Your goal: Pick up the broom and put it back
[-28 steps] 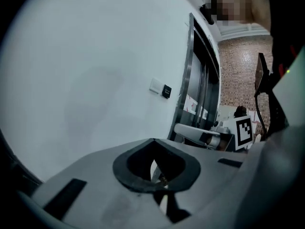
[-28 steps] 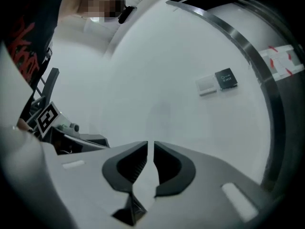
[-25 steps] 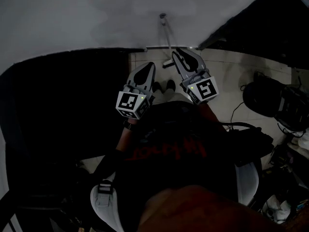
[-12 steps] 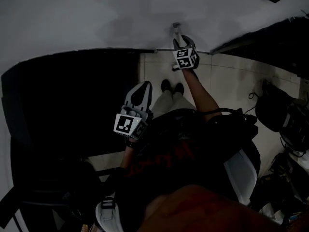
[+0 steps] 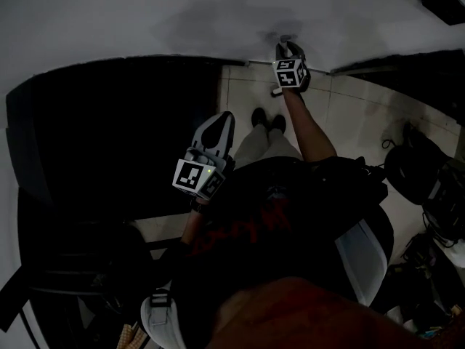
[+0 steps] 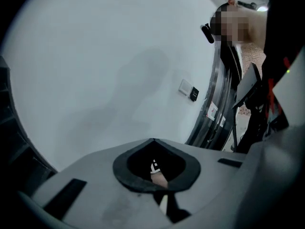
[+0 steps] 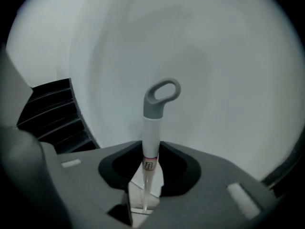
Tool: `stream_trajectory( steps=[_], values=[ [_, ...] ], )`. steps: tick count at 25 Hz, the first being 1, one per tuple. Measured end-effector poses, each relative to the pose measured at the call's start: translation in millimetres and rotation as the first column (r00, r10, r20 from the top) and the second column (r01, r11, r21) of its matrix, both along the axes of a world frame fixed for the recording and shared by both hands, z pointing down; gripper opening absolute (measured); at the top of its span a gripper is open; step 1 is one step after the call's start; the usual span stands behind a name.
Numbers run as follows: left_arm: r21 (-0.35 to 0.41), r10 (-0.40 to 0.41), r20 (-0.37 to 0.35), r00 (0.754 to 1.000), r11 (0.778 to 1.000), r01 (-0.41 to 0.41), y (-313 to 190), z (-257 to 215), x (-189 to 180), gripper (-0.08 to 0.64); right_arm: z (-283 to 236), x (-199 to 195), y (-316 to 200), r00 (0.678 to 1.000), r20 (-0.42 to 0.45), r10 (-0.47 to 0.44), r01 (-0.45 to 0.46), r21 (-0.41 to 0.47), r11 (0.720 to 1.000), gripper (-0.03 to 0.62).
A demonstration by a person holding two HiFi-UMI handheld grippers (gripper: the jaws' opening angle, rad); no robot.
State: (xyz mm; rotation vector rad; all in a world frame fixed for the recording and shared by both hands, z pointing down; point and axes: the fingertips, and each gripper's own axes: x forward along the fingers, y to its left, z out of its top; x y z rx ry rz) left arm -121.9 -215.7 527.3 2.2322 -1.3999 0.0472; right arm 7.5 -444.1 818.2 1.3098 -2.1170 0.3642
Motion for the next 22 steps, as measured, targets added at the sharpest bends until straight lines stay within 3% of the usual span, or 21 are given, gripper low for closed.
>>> stream_trajectory(
  steps=[4, 8, 10, 13, 16, 22],
  values=[
    [0.04, 0.106, 0.082, 0.991, 0.993, -0.11, -10.5, -11.0, 17.0, 0.005, -38.5, 18.6, 79.0, 0.998, 0.012, -0.054, 0.054, 0.001, 0.999, 0.104],
    [0.122, 0.152, 0.069, 0.986, 0.98, -0.159, -23.2, -24.6, 20.7, 0.005, -92.7, 28.8, 153.7, 0.993, 0.076, -0.089, 0.086, 0.041, 0.995, 0.103],
    [0.148, 0.158, 0.068, 0.985, 0.975, -0.166, -31.7, -32.8, 14.7, 0.005, -145.2, 27.7, 165.4, 0.986, 0.129, -0.109, 0.095, 0.108, 0.99, 0.103],
    [0.182, 0.144, 0.129, 0.981, 0.969, -0.166, -42.6, -43.5, -1.2, 0.005, -242.4, 18.2, 157.5, 0.964, 0.222, -0.145, 0.096, 0.219, 0.971, 0.103],
    [0.227, 0.131, 0.155, 0.979, 0.96, -0.164, -49.4, -50.1, -2.0, 0.005, -338.3, 18.6, 145.2, 0.929, 0.319, -0.187, 0.065, 0.357, 0.932, 0.103],
    [0.306, 0.149, 0.144, 0.978, 0.934, -0.187, -71.2, -73.5, 16.5, 0.005, -468.3, 16.6, 142.4, 0.854, 0.403, -0.33, 0.038, 0.584, 0.811, 0.103]
  ],
)
